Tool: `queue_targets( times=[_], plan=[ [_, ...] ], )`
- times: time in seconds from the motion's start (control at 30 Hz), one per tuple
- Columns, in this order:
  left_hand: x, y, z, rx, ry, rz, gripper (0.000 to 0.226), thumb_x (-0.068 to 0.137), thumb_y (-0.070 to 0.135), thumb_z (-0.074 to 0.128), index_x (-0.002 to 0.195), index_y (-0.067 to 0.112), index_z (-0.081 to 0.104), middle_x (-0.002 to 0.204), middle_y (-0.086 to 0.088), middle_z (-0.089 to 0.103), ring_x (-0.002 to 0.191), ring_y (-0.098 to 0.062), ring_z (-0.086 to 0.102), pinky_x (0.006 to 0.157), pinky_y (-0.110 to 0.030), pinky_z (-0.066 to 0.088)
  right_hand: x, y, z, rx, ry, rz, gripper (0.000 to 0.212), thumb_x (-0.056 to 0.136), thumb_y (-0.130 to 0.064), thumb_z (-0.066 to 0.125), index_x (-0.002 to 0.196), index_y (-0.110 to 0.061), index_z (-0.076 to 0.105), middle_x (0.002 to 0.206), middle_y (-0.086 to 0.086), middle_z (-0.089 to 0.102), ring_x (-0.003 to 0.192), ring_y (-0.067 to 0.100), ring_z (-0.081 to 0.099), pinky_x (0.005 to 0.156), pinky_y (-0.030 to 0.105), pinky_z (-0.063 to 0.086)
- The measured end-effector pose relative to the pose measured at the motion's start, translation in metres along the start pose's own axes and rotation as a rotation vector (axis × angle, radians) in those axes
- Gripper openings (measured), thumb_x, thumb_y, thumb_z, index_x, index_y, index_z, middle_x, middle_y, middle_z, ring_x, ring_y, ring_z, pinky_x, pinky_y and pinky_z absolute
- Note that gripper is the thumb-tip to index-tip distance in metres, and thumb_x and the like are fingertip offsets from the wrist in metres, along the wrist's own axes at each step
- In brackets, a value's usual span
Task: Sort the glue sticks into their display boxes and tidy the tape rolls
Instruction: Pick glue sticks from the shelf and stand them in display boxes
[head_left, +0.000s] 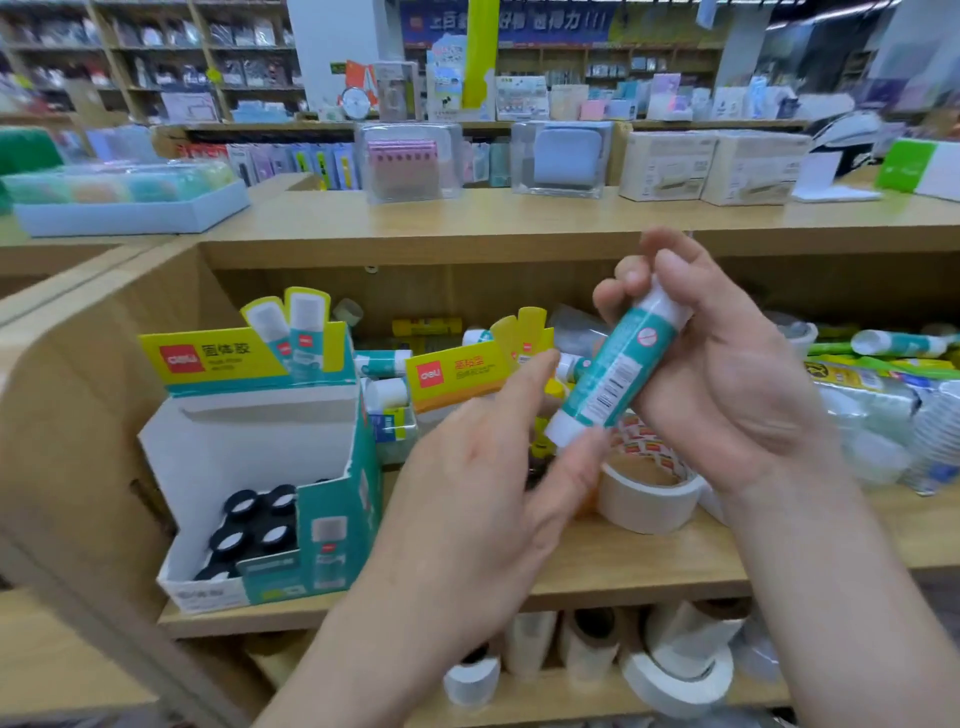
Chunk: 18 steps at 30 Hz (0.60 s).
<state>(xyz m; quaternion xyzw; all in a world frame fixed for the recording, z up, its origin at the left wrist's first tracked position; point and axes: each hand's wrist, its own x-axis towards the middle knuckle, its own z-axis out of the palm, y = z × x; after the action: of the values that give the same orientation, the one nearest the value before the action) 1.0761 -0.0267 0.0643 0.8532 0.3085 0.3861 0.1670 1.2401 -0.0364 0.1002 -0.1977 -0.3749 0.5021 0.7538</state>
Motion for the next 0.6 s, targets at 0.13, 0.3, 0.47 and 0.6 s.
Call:
queue_targets(
  times=[0.13, 0.3, 0.47, 0.6],
  plan=[
    [-0.02, -0.009, -0.027, -0.055, 0.205, -0.019, 0.046, 0.087, 0.046, 0.057, 0.131, 0.033, 0.055, 0.102, 0.019, 0.065, 0.089, -0.002, 0.061, 0.075, -0.023, 0.049, -0.002, 0.02, 0.024, -0.205, -0.121, 0.065, 0.024, 0.093, -0.033, 0.049, 0.11, -0.02, 0.062, 0.092, 0.003, 0.06, 0.097, 0.024, 0.059, 0.087, 0.035, 0.044],
    [-0.045, -0.044, -0.068, -0.095, 0.353, -0.157, 0.043, 0.084, 0.036, 0.062, 0.127, 0.036, 0.058, 0.11, 0.022, 0.066, 0.092, 0.001, 0.064, 0.078, -0.023, 0.053, -0.001, 0.042, 0.061, -0.767, -0.187, -0.06, 0.036, 0.081, -0.027, 0.063, 0.116, -0.02, 0.063, 0.077, 0.0, 0.066, 0.075, 0.011, 0.065, 0.068, 0.024, 0.054],
    [-0.08, -0.079, -0.095, 0.276, 0.506, -0.19, 0.031, 0.086, 0.025, 0.059, 0.115, 0.021, 0.066, 0.1, 0.009, 0.065, 0.083, -0.01, 0.058, 0.077, -0.022, 0.046, 0.002, 0.076, 0.092, -0.922, -0.202, -0.201, 0.029, 0.078, -0.009, 0.076, 0.103, -0.02, 0.066, 0.089, 0.001, 0.07, 0.08, 0.014, 0.07, 0.07, 0.025, 0.058],
    [-0.111, -0.107, -0.084, 0.6, 0.191, -0.263, 0.03, 0.089, 0.034, 0.047, 0.096, 0.02, 0.073, 0.096, 0.007, 0.068, 0.077, -0.016, 0.055, 0.07, -0.026, 0.047, 0.01, 0.099, 0.105, -1.14, -0.283, -0.205, 0.03, 0.078, -0.012, 0.079, 0.102, -0.029, 0.07, 0.096, -0.009, 0.07, 0.085, 0.007, 0.069, 0.075, 0.025, 0.057]
  ],
)
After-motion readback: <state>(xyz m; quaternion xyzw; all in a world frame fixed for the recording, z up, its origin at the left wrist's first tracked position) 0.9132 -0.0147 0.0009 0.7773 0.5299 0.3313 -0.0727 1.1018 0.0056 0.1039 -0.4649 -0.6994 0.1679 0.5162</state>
